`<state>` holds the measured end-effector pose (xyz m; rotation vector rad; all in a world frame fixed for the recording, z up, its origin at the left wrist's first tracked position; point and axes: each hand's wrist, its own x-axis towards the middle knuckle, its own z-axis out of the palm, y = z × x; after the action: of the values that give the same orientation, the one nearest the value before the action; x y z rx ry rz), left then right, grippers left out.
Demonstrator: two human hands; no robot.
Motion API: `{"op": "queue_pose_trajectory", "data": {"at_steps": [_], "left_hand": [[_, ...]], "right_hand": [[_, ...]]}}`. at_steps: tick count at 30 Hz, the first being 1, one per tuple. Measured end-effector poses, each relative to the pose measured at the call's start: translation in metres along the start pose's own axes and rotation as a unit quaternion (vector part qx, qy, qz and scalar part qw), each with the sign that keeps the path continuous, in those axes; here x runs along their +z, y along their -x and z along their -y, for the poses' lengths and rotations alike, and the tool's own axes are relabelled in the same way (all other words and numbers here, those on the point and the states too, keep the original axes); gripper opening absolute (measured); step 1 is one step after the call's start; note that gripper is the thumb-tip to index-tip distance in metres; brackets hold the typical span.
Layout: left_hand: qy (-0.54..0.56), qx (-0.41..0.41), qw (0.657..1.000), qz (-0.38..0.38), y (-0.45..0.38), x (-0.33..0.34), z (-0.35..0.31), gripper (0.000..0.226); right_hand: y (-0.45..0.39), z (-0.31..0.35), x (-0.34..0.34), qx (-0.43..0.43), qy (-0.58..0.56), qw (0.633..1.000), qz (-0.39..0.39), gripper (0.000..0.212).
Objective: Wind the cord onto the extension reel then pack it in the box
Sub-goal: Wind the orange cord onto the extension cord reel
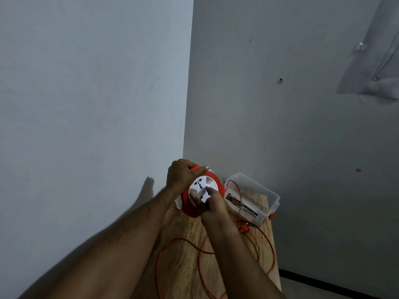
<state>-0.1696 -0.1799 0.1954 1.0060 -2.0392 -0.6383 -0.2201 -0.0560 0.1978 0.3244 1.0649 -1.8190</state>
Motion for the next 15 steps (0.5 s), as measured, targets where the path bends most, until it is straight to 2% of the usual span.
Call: {"op": "queue_pose_trajectory", "data": {"at_steps": [1, 2, 3, 4, 5, 6, 7, 9, 11, 15], "left_hand": [[0.000, -0.008, 1.000, -0.005, -0.001, -0.003, 0.000, 0.051], [0.000, -0.011, 1.000, -0.004, -0.002, -0.005, 0.001, 0.051], [-0.001, -0.011, 1.000, 0.000, -0.005, -0.006, 0.001, 0.053], [-0.001, -0.011, 1.000, 0.004, -0.006, -0.007, 0.002, 0.053], [0.000, -0.013, 1.000, 0.006, -0.007, -0.007, 0.002, 0.053], [0.001, -0.014, 1.000, 0.008, -0.006, -0.006, 0.001, 0.052], [0.002, -0.013, 1.000, 0.008, -0.006, -0.005, 0.000, 0.052], [0.014, -0.006, 1.000, 0.010, -0.005, -0.001, -0.001, 0.052], [0.031, 0.002, 0.999, 0.014, -0.002, 0.003, -0.004, 0.054], [0.031, 0.007, 0.999, 0.018, -0.001, 0.002, -0.006, 0.058]], "right_hand": [[-0.001, -0.003, -0.007, -0.082, 0.084, 0.993, -0.019, 0.046], [-0.002, -0.008, -0.014, -0.201, 0.194, 0.960, -0.032, 0.038], [-0.002, -0.011, -0.020, -0.332, 0.313, 0.889, -0.041, 0.033], [-0.002, -0.013, -0.027, -0.441, 0.427, 0.788, -0.048, 0.032], [-0.003, -0.013, -0.031, -0.508, 0.507, 0.694, -0.054, 0.037], [-0.003, -0.013, -0.032, -0.534, 0.557, 0.634, -0.056, 0.044], [-0.004, -0.012, -0.031, -0.533, 0.595, 0.598, -0.056, 0.053], [-0.007, -0.014, -0.029, -0.504, 0.661, 0.553, -0.054, 0.067], [-0.010, -0.014, -0.028, -0.499, 0.680, 0.535, -0.054, 0.071], [-0.015, -0.009, -0.023, -0.532, 0.626, 0.570, -0.038, 0.053]]}}
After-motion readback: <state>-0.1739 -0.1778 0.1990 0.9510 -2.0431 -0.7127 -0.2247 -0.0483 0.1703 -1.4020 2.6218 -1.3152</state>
